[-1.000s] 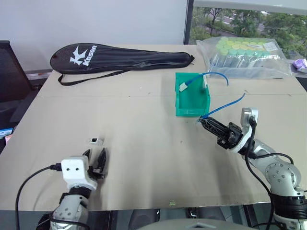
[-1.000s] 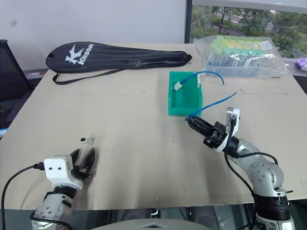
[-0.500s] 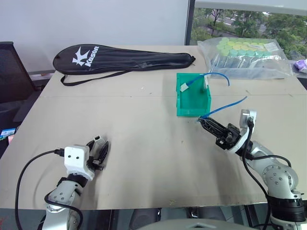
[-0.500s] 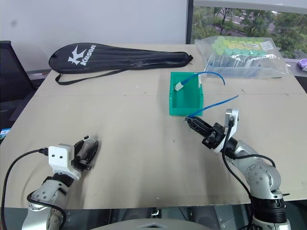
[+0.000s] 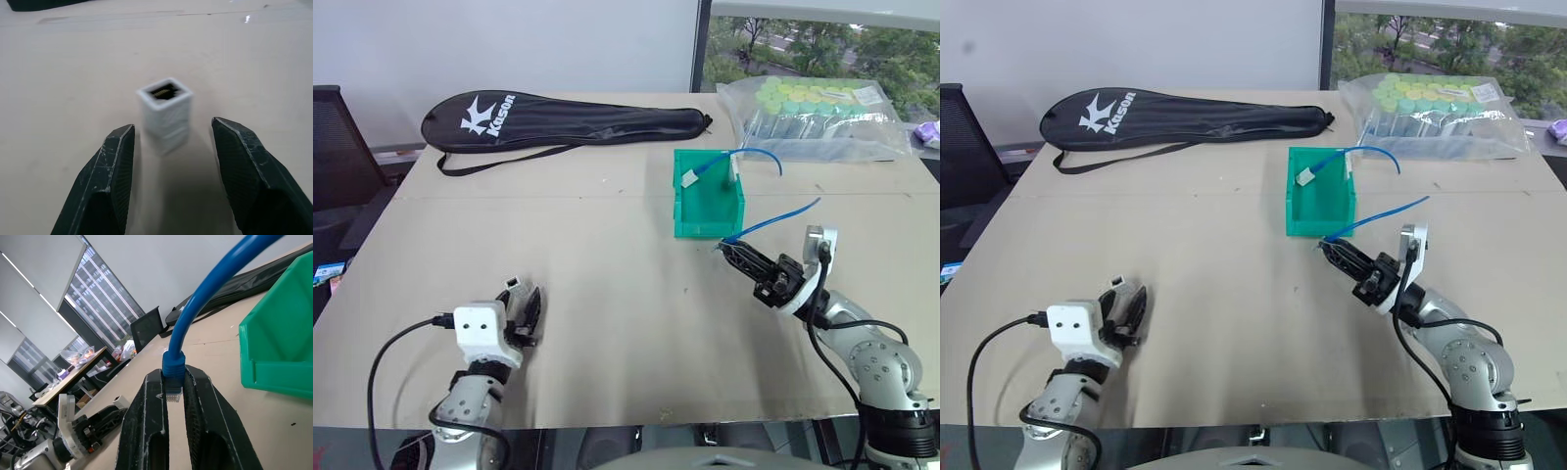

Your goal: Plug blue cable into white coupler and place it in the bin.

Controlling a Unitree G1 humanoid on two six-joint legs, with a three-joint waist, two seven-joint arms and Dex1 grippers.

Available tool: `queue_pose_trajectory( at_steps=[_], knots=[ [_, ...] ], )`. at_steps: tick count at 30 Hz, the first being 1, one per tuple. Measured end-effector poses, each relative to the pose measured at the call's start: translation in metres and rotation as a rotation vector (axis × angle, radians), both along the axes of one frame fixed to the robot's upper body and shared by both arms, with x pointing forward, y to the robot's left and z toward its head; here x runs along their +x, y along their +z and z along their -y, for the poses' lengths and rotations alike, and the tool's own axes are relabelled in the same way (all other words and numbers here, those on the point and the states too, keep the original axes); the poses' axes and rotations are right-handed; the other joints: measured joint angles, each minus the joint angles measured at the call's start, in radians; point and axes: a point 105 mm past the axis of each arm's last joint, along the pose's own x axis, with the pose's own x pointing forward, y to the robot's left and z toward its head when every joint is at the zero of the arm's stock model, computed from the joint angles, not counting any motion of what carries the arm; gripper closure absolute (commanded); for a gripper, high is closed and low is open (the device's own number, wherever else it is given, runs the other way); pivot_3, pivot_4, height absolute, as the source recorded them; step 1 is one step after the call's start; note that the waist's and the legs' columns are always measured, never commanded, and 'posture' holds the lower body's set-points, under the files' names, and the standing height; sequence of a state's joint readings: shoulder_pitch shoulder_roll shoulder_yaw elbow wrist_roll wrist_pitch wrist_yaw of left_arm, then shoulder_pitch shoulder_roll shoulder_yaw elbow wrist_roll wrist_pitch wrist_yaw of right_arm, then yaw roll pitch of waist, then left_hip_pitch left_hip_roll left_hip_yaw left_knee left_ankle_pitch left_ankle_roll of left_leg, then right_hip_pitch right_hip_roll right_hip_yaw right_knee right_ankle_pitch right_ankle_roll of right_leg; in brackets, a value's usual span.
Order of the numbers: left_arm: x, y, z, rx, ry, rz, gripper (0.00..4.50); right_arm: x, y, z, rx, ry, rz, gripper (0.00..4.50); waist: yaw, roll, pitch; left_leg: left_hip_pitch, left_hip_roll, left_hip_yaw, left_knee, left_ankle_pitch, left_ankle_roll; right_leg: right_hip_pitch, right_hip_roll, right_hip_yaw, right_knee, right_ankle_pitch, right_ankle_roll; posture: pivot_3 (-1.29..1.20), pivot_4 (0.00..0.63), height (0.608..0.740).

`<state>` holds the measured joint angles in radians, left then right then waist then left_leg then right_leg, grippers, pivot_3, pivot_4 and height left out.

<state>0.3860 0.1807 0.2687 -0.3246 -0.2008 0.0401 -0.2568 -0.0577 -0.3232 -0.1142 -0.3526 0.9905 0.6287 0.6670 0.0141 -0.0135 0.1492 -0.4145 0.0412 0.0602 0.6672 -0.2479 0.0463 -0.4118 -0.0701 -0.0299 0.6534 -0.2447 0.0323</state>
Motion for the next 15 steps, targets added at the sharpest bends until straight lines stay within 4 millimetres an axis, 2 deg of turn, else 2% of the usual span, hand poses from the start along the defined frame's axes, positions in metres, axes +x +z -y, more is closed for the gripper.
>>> queue_pose_trajectory(
  at_steps=[9,15],
  knots=[
    [0.005,0.001,-0.001,-0.038,0.17,0.029,1.96,0.001,0.002,-0.004,0.005,0.012,0.01,4.5,0.0,0.0,0.0,0.0,-0.001,-0.001,0.0,0.0,0.0,0.0,0.002,-0.001,0.001,0.0,0.0,0.0,0.15,0.74],
    [0.011,0.003,-0.002,-0.041,0.185,0.035,1.96,0.001,0.001,-0.006,-0.002,0.016,0.008,4.5,0.001,0.0,0.0,0.0,0.0,-0.001,0.0,0.0,0.0,0.0,0.004,-0.001,0.001,0.0,0.0,0.0,0.15,0.74]
  ],
)
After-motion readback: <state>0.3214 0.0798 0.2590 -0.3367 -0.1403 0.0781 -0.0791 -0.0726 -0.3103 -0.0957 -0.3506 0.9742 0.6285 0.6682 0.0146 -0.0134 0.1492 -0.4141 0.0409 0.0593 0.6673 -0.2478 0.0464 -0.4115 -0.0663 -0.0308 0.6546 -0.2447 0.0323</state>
